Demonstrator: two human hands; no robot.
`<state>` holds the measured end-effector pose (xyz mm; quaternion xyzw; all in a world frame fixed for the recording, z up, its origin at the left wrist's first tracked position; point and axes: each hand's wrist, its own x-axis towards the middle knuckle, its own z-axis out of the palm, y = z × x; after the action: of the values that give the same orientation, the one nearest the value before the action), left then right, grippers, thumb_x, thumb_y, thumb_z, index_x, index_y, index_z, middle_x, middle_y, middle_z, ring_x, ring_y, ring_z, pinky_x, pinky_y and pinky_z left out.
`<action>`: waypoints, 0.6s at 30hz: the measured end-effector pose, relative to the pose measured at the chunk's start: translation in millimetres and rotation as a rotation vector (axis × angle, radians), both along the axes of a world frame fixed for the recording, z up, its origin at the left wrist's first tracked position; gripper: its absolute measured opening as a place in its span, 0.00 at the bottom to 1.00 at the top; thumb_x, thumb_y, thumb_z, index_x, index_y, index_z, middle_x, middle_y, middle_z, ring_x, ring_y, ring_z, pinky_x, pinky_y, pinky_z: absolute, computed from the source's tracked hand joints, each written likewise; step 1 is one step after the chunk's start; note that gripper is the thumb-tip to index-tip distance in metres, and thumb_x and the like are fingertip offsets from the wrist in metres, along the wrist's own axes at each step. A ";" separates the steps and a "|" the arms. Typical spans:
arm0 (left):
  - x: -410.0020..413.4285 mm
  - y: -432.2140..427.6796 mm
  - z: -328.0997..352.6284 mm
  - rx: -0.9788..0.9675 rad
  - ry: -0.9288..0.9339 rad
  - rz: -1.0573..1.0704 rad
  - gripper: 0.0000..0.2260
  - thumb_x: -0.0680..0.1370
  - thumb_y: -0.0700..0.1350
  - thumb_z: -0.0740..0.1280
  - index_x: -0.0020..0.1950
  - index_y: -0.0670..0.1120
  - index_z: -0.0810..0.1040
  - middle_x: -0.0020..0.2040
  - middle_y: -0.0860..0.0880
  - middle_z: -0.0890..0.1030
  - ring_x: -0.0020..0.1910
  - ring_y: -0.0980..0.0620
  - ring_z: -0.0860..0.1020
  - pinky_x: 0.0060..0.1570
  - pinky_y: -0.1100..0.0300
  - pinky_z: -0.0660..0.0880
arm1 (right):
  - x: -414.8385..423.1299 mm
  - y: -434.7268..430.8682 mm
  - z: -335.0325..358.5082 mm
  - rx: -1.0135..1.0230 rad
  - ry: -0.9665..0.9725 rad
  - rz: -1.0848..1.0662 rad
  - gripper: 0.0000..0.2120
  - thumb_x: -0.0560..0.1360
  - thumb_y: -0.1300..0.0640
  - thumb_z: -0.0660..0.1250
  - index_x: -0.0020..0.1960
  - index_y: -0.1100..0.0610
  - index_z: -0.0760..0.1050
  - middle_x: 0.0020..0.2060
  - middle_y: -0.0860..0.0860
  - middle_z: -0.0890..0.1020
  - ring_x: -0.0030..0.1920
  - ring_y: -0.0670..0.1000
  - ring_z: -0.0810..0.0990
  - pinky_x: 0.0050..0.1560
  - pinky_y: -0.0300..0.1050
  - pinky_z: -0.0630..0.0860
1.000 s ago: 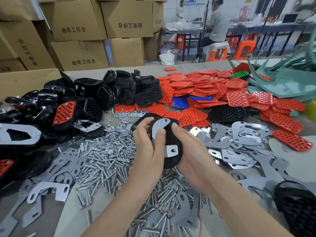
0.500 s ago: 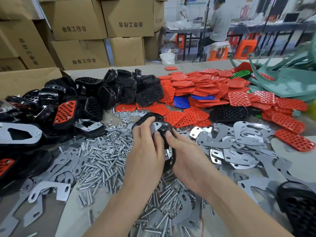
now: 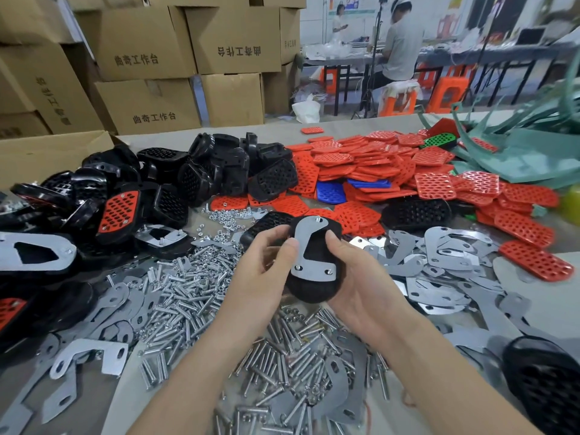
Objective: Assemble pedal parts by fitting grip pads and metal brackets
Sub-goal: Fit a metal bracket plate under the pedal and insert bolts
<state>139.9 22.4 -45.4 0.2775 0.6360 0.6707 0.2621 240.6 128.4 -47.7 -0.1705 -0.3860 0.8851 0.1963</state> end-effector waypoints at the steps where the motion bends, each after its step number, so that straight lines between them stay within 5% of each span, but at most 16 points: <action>1: -1.5 0.0 -1.1 -0.006 0.044 0.004 0.07 0.82 0.49 0.67 0.57 0.59 0.79 0.47 0.54 0.85 0.47 0.55 0.85 0.40 0.61 0.82 | -0.6 -0.1 -0.7 0.016 -0.013 -0.001 0.22 0.79 0.50 0.66 0.68 0.60 0.79 0.61 0.62 0.84 0.58 0.62 0.85 0.50 0.57 0.85; 12: -2.0 -0.7 -10.6 -0.047 0.305 0.005 0.10 0.78 0.57 0.65 0.59 0.64 0.75 0.47 0.59 0.84 0.46 0.59 0.84 0.45 0.59 0.81 | -5.8 -1.0 -2.9 0.106 -0.049 -0.027 0.13 0.71 0.51 0.75 0.52 0.56 0.87 0.53 0.60 0.87 0.47 0.56 0.88 0.43 0.53 0.85; 18: -1.6 -2.4 -9.3 -0.021 0.278 -0.064 0.14 0.76 0.58 0.67 0.62 0.66 0.74 0.54 0.61 0.83 0.54 0.61 0.82 0.50 0.61 0.81 | -5.9 -3.3 -3.4 0.093 -0.065 -0.099 0.07 0.79 0.56 0.71 0.53 0.56 0.86 0.50 0.59 0.88 0.44 0.55 0.88 0.40 0.48 0.84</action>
<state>138.3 20.0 -54.6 0.3850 0.6639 0.6105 0.1955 234.8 125.1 -51.1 -0.2087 -0.4239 0.8494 0.2350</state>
